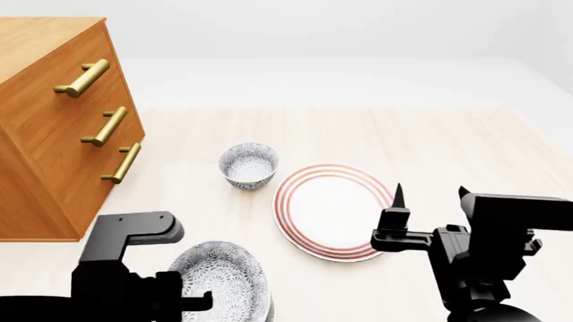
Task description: Stack the bowl in the middle on the bowl at the back.
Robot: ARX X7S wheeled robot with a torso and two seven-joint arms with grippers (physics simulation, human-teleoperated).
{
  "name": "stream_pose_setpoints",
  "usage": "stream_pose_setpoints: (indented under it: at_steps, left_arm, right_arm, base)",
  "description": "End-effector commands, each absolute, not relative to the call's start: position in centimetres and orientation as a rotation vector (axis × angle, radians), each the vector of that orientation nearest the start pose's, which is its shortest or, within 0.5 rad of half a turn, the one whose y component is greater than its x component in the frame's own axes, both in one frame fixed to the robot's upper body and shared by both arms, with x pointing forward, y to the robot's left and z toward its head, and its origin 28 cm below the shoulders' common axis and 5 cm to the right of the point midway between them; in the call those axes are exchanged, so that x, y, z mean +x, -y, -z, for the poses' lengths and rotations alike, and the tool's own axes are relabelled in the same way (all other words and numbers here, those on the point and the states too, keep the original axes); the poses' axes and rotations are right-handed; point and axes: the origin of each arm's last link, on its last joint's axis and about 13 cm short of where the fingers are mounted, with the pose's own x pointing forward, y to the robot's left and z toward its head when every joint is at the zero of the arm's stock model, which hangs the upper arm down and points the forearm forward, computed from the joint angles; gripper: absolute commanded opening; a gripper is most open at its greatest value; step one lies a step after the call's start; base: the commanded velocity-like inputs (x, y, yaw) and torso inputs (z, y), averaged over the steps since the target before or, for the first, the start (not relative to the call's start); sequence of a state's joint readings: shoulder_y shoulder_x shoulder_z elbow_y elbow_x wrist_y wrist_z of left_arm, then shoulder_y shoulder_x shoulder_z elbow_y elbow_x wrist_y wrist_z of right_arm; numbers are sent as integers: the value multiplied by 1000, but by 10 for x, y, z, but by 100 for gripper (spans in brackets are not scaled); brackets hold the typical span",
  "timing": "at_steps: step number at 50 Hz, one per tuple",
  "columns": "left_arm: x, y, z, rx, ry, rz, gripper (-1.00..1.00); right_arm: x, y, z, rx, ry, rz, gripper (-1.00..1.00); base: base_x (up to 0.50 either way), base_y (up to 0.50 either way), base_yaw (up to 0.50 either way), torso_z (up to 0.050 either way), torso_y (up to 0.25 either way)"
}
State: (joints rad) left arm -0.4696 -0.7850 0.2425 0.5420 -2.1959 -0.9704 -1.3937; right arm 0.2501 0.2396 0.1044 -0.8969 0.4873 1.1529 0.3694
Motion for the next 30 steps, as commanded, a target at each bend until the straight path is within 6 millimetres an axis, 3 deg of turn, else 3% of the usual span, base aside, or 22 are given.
stream_pose_setpoints:
  at_steps: [1, 30]
  left_arm:
    - [170, -231, -199, -130, -807, 130, -100]
    - [172, -227, -192, -110, -826, 132, -100]
  right_arm:
    - [190, 120, -163, -8, -25, 94, 100]
    - [187, 124, -160, 2, -29, 107, 100]
  base:
    - [0, 0, 0, 0, 10]
    - [0, 0, 0, 0, 0]
